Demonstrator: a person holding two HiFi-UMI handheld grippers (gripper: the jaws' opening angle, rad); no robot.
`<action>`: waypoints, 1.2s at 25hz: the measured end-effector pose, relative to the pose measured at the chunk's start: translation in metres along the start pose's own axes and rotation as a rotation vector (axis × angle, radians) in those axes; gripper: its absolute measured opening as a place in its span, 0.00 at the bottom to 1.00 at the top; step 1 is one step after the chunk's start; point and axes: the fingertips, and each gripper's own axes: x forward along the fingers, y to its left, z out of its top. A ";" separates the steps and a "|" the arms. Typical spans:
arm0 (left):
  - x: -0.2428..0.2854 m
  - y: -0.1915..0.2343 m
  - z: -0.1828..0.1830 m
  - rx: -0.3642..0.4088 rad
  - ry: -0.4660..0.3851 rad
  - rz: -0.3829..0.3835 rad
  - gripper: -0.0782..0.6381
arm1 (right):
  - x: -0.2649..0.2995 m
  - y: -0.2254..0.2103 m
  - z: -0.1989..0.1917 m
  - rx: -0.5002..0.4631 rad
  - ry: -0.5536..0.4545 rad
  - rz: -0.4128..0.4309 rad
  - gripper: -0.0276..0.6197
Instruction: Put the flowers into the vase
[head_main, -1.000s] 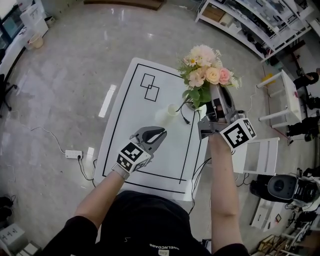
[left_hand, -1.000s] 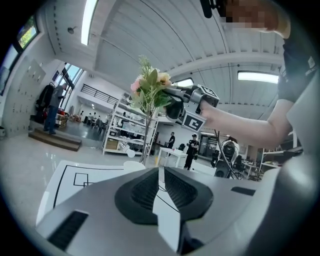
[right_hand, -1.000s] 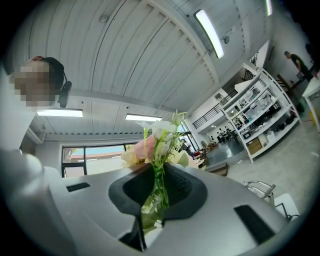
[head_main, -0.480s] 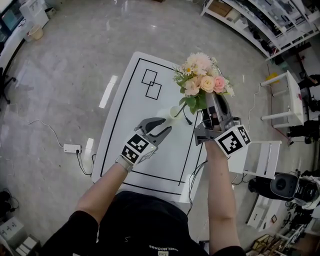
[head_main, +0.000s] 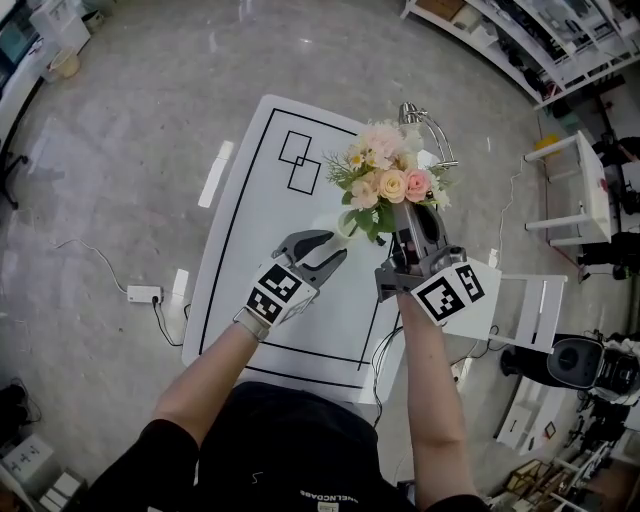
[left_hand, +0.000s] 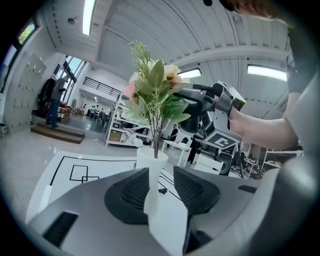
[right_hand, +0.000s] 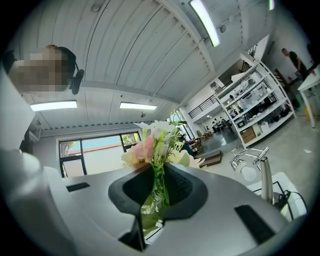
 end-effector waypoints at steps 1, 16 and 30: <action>0.001 0.000 -0.001 -0.002 0.001 0.000 0.30 | -0.002 -0.001 -0.004 0.001 0.004 -0.004 0.13; -0.008 -0.003 -0.010 0.012 0.035 0.008 0.30 | -0.025 0.000 -0.064 -0.016 0.105 -0.039 0.13; -0.027 -0.019 -0.029 0.003 0.050 0.011 0.30 | -0.047 0.000 -0.094 -0.070 0.194 -0.075 0.30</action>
